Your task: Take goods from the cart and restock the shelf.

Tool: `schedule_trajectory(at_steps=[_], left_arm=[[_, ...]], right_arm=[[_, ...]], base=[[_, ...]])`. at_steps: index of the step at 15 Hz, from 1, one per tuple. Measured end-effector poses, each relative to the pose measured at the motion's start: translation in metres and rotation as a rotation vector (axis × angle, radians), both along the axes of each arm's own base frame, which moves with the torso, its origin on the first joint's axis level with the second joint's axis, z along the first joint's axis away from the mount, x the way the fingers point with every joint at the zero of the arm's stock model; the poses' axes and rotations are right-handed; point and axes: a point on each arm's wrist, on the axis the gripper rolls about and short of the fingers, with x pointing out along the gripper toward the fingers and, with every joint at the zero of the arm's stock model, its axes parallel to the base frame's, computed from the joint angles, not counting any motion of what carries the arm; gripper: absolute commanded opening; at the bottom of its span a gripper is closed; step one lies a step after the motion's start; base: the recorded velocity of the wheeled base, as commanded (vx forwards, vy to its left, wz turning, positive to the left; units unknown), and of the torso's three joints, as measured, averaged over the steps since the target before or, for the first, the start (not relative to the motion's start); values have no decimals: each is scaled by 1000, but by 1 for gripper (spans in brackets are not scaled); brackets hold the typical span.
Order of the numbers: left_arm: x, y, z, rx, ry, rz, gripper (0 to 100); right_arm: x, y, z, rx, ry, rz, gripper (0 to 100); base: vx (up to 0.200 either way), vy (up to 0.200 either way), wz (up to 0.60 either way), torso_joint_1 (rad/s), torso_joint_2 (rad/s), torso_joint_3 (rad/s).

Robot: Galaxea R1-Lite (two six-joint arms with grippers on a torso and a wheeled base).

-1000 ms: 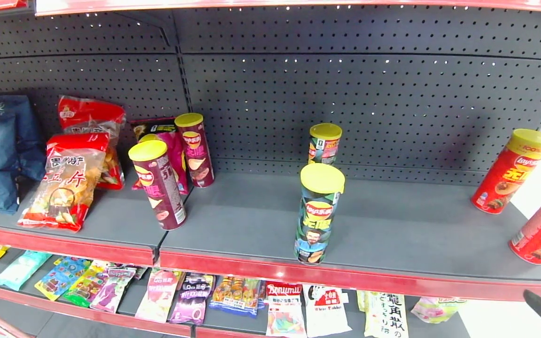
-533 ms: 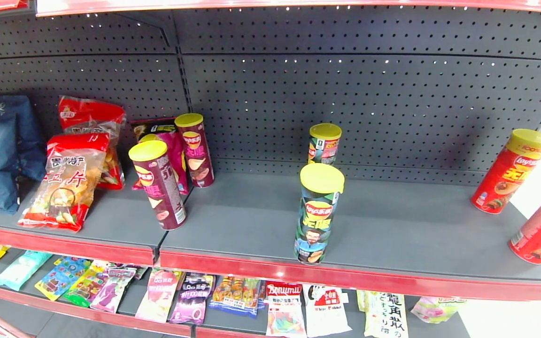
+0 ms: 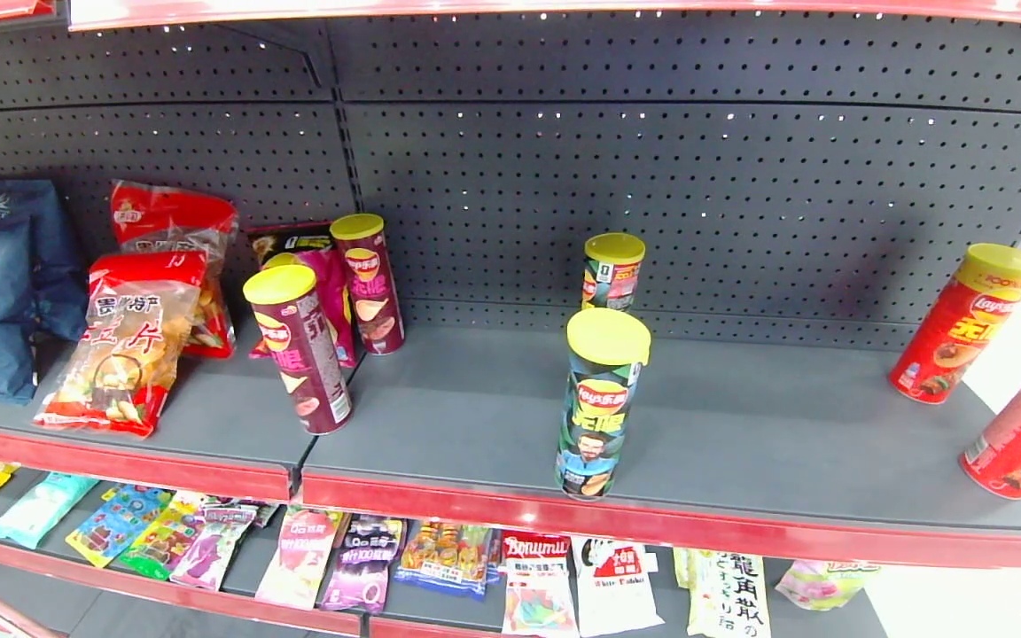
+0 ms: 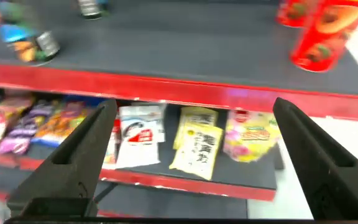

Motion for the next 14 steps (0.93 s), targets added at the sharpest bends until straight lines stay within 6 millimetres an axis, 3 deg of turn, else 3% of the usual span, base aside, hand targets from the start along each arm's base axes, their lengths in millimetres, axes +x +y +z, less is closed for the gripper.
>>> schedule_trajectory(at_steps=[14], left_arm=[[0,0,0,0,0,-1,100]], right_arm=[[-7,0,-2,12,-93,39,100]], base=[[0,0,0,0,0,0]])
